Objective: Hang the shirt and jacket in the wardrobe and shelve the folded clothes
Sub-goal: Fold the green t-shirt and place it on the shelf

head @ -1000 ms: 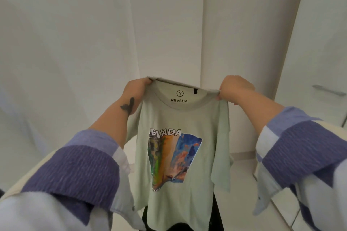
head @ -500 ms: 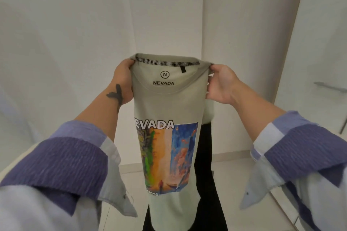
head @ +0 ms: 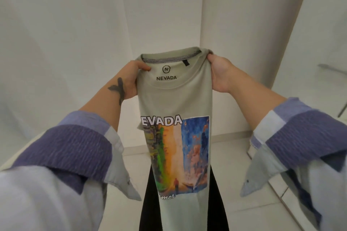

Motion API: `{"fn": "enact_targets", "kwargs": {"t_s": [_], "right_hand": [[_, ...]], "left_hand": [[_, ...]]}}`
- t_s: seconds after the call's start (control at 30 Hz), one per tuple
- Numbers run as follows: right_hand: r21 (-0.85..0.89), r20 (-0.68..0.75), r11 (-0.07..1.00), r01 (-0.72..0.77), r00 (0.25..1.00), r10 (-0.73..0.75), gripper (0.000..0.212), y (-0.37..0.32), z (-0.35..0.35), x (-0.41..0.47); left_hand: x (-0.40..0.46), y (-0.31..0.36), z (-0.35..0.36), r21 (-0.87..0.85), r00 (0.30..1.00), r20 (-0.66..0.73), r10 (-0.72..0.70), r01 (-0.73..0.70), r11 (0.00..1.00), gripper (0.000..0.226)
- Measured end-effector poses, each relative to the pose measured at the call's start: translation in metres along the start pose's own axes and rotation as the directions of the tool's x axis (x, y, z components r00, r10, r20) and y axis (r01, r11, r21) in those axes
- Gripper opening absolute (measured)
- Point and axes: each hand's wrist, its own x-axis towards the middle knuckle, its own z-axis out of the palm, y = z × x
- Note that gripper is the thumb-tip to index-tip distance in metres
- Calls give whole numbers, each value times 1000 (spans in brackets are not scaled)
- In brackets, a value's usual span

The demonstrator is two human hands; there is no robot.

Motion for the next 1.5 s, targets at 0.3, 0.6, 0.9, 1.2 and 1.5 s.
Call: {"fn": "enact_targets", "kwargs": {"t_s": [0.3, 0.6, 0.9, 1.2, 1.5], "right_hand": [[96, -123, 985, 144, 984, -132, 30, 3, 9, 65], [125, -180, 986, 115, 979, -91, 41, 41, -4, 55], [108, -168, 986, -125, 975, 142, 39, 170, -45, -34], [80, -224, 871, -484, 843, 489, 31, 324, -93, -172], [31, -281, 832, -554, 794, 539, 26, 372, -100, -164]], "left_hand": [[57, 13, 0, 18, 997, 28, 73, -73, 997, 24], [39, -24, 2, -6, 991, 92, 93, -93, 996, 21], [-37, -155, 3, -11, 988, 26, -152, 152, 988, 34], [-148, -314, 3, 39, 810, 15, -586, 585, 810, 43], [-142, -367, -7, -115, 822, -69, -565, 556, 823, 37]]}}
